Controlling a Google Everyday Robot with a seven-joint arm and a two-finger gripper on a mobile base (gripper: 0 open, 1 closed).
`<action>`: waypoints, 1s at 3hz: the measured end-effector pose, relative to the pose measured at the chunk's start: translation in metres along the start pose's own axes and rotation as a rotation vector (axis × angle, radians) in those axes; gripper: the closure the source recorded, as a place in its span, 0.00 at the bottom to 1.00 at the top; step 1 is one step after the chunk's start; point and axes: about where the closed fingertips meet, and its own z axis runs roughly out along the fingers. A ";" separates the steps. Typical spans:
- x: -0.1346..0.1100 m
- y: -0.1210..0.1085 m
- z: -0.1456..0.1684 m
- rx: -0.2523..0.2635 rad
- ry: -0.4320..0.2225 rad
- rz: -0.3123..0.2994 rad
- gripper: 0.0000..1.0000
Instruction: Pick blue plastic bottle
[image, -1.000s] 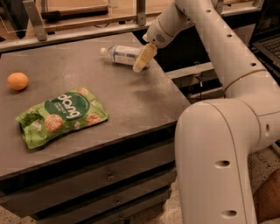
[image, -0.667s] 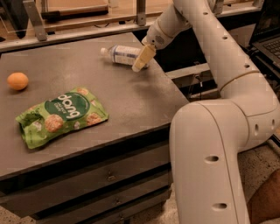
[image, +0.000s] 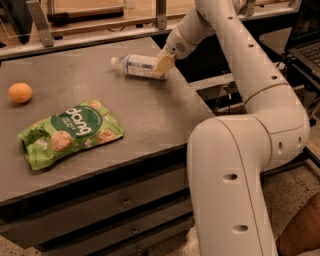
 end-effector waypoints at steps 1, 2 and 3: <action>-0.013 0.016 -0.014 -0.042 -0.027 -0.041 0.85; -0.048 0.039 -0.036 -0.082 -0.082 -0.111 1.00; -0.078 0.057 -0.055 -0.101 -0.135 -0.157 1.00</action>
Offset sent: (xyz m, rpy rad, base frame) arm -0.0700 0.0368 0.1120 0.1128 -0.0418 0.2531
